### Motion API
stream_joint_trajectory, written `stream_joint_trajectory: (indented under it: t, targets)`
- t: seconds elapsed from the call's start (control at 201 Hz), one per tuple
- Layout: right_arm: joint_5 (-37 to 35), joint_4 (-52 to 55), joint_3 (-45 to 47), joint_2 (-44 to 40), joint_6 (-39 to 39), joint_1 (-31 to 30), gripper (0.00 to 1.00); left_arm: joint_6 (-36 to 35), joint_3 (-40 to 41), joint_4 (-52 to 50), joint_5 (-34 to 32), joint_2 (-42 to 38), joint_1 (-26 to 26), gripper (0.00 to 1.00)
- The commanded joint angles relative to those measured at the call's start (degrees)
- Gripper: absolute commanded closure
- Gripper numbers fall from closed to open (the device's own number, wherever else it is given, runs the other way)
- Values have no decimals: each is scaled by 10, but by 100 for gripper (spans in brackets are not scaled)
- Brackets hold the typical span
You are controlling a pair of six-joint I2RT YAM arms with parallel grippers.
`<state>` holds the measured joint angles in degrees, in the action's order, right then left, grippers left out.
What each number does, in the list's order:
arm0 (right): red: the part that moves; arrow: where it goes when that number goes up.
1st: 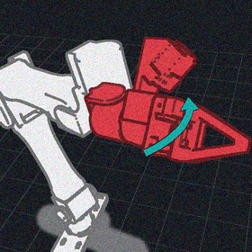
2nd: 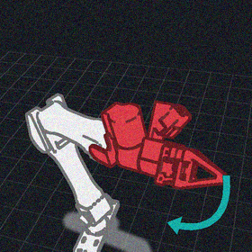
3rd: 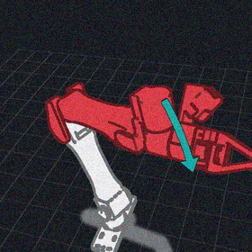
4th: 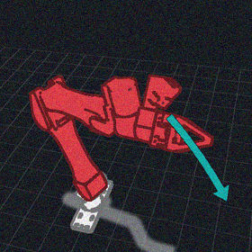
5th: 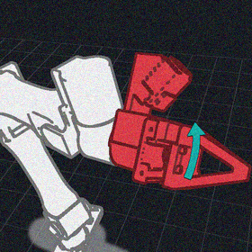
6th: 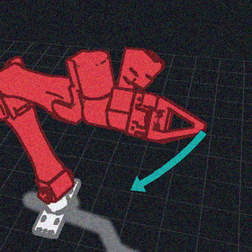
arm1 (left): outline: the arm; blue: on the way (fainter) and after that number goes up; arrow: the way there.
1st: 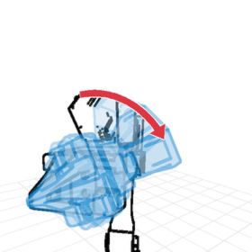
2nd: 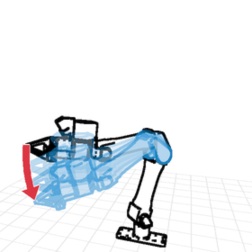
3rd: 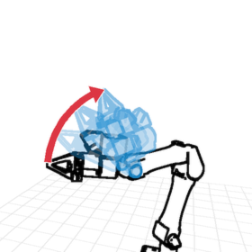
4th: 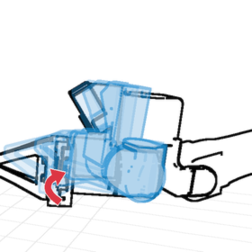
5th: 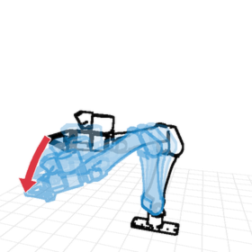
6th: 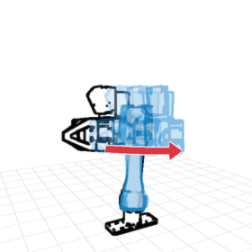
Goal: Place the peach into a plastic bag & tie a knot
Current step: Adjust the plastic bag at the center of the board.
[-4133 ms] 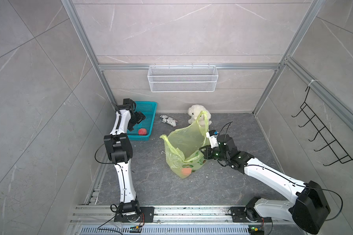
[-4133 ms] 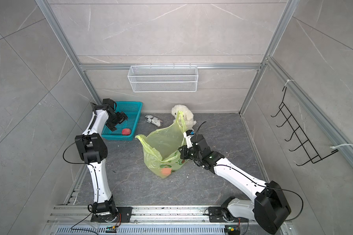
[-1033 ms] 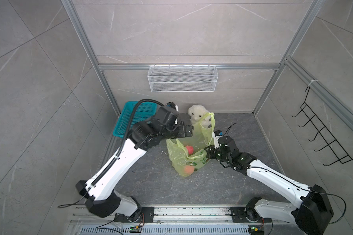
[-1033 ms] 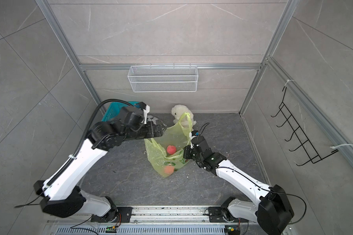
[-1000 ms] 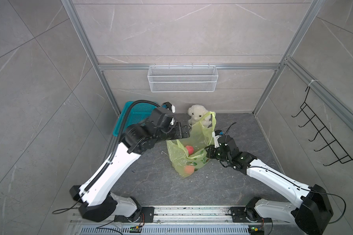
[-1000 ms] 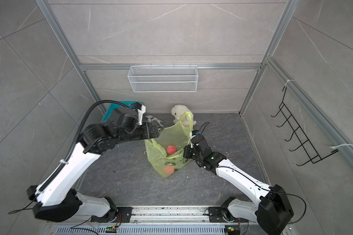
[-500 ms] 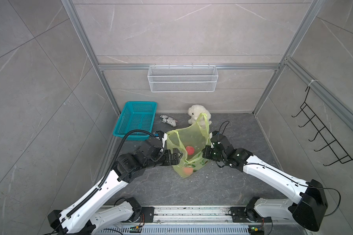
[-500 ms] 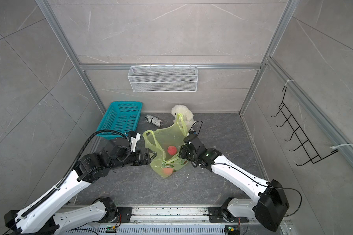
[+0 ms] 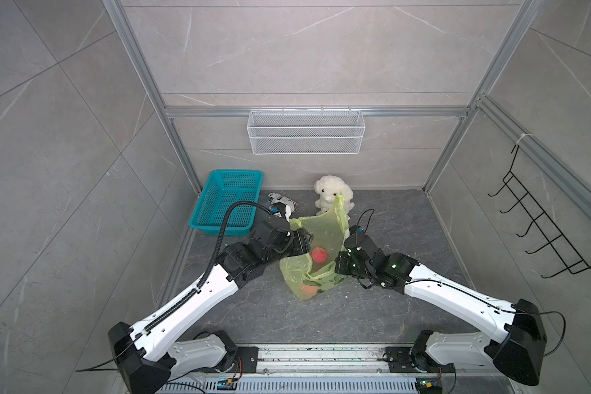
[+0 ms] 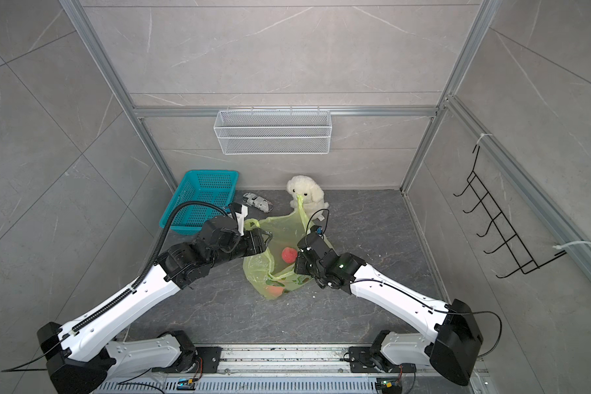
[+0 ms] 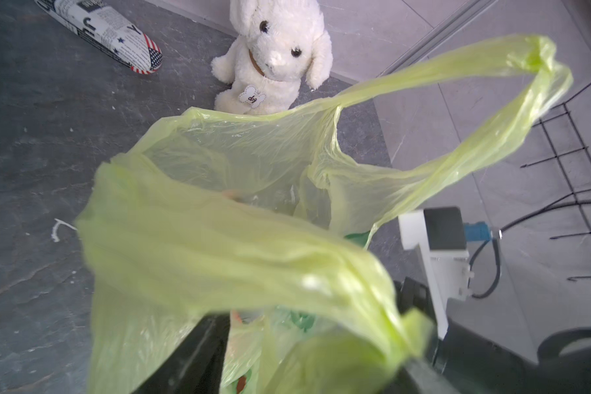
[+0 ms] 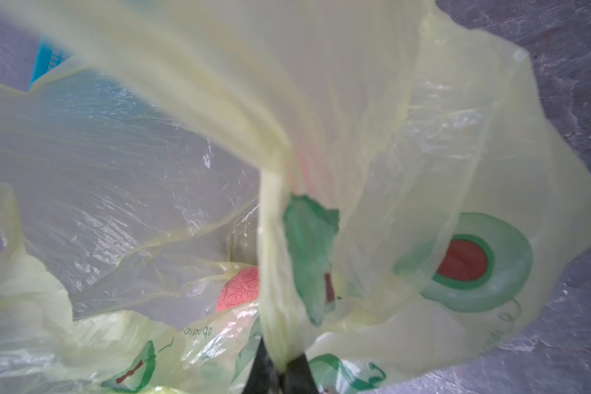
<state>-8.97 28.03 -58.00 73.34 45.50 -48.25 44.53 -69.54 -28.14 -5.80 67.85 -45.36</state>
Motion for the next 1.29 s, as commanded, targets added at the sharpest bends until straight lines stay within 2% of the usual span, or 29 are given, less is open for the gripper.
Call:
stream_joint_trajectory:
  t: [0.0, 0.065, 0.09, 0.164, 0.219, 0.343, 0.428, 0.488, 0.547, 0.617, 0.712, 0.871, 0.98, 1.165, 1.284]
  targets:
    - [-27, 25, -22, -19, -4, -7, 100, -40, -31, 27, 16, -8, 29, 83]
    - [-47, 43, -28, -35, -16, -8, 100, -62, -31, 17, 39, -21, 58, 96]
    - [-57, 50, -30, -42, -21, -8, 94, -72, -28, 18, 58, -28, 73, 100]
    - [-80, 67, -37, -68, -46, -8, 70, -90, -17, 30, 134, -45, 124, 100]
    - [-92, 74, -43, -95, -74, -7, 58, -98, -9, 43, 188, -56, 152, 100]
    - [-109, 79, -42, -176, -142, -7, 39, -107, 8, 77, 272, -73, 165, 100]
    - [-54, 34, -29, -239, -202, -8, 33, -115, 5, 88, 318, -79, 165, 100]
    - [24, -8, -25, -262, -248, -7, 33, -120, -3, 81, 324, -80, 165, 100]
    - [103, -22, -44, -250, -274, -7, 33, -125, -12, 73, 328, -79, 166, 100]
    - [197, -20, -91, -190, -299, -8, 37, -117, -16, 78, 338, -79, 166, 100]
    - [263, -24, -141, -100, -330, -22, 43, -103, -32, 71, 353, -72, 166, 100]
    - [254, -76, -175, -17, -393, -32, 40, -98, -65, 25, 376, -49, 173, 100]
    - [257, -124, -174, 7, -419, -32, 41, -79, -75, 8, 443, -26, 195, 100]
    - [283, -142, -194, 47, -407, -32, 44, -47, -73, 21, 463, -16, 199, 100]
    - [250, -140, -215, 78, -396, -32, 48, -43, -79, 15, 487, -7, 199, 100]
